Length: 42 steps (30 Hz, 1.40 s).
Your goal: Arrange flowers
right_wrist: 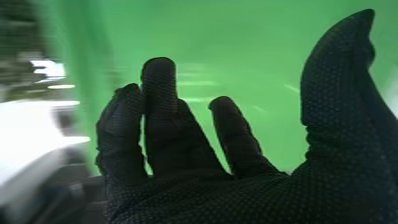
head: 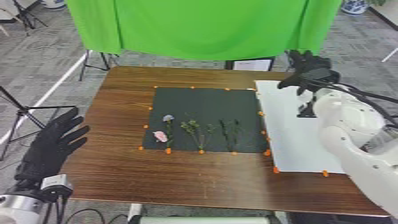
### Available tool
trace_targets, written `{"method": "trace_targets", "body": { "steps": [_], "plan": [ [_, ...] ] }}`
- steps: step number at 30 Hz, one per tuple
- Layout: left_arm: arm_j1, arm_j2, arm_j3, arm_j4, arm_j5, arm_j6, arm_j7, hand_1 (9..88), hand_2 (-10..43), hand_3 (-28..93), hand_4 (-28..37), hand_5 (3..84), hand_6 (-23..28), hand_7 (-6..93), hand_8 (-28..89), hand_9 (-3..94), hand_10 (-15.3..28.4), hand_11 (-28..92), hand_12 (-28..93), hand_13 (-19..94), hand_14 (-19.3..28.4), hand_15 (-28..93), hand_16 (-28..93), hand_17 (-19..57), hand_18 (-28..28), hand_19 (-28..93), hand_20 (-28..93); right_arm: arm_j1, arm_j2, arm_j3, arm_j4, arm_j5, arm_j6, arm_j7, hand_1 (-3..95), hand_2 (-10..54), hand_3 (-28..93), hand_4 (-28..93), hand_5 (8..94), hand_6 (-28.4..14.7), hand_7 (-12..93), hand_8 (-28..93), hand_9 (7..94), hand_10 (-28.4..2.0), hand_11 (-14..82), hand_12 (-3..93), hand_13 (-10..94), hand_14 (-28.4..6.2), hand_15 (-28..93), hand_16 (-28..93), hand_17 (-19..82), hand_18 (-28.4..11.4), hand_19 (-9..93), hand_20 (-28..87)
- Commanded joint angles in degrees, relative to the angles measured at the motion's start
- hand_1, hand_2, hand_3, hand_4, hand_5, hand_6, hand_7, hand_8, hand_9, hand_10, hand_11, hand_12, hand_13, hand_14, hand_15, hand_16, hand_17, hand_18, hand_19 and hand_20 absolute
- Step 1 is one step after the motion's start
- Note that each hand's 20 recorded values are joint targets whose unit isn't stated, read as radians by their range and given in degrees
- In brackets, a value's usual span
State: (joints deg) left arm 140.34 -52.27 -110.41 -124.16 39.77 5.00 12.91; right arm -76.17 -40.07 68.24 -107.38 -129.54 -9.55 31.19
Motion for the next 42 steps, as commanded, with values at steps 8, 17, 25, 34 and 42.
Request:
{"method": "trace_targets", "body": {
  "steps": [8,17,25,34,42],
  "plan": [
    [0.3,-0.25,-0.19,0.09,0.22,-1.23,-0.88,23.2,-4.1,68,-28.3,25.4,3.5,19.1,-10,19.8,10.8,18,20,16,15.3,25,3,-12.2,23.1,38,9,-5.7,5.3,0.0,10.4,-1.0,-4.0,9.2,23.6,-9.5,89,-28,37.5,-11.0,24,-10,42.9,-16.8,16.5,21.0,45,-11.0,72,22,23,-22.1,80,56],
    [0.5,-0.32,-0.48,0.03,0.23,-1.3,-1.06,23.3,-4.1,68,-28.3,25.4,3.5,18.9,-10,19.8,10.9,18,20,16,15.3,25,3,-12.2,23.1,37,9,-6.1,5.0,0.2,11.7,0.1,-8.7,9.9,24.0,-9.5,88,-28,45.5,-8.9,27,-12,51.3,-15.4,19.9,20.6,51,-9.5,71,26,26,-22.3,82,56],
    [0.7,-0.3,-0.42,0.03,0.03,-1.13,-1.13,23.4,-4.0,68,-28.3,25.4,3.5,19.0,-10,19.8,10.9,18,20,16,15.3,25,3,-12.1,23.2,38,9,-4.2,6.6,-5.3,17.2,-4.5,0.0,4.6,28.0,-9.5,89,-28,46.4,-6.7,30,-13,53.8,-13.3,21.6,20.7,55,-7.5,71,27,27,-21.5,83,56],
    [0.9,-0.36,-0.57,-0.09,0.11,-1.05,-0.96,23.4,-4.0,68,-28.3,25.4,3.5,19.0,-10,19.8,10.8,18,20,16,15.3,25,3,-12.2,23.2,38,9,-2.9,6.7,-8.0,19.5,-5.7,7.7,1.4,45.6,-9.5,81,-28,62.8,2.2,44,-4,81.2,-4.3,12.5,36.6,72,-4.3,68,32,36,-19.2,89,54],
    [1.6,-0.8,-0.86,-0.47,0.1,-0.71,-0.63,23.4,-3.9,68,-28.3,25.5,3.6,18.9,-10,19.8,10.9,18,20,16,15.4,25,3,-12.2,23.2,38,9,-4.7,6.4,-5.4,14.7,-5.7,11.4,-0.9,48.7,-9.5,84,-28,73.6,3.3,45,0,91.2,-3.1,11.5,45.7,79,-3.8,68,34,41,-20.1,93,53]
  ]
}}
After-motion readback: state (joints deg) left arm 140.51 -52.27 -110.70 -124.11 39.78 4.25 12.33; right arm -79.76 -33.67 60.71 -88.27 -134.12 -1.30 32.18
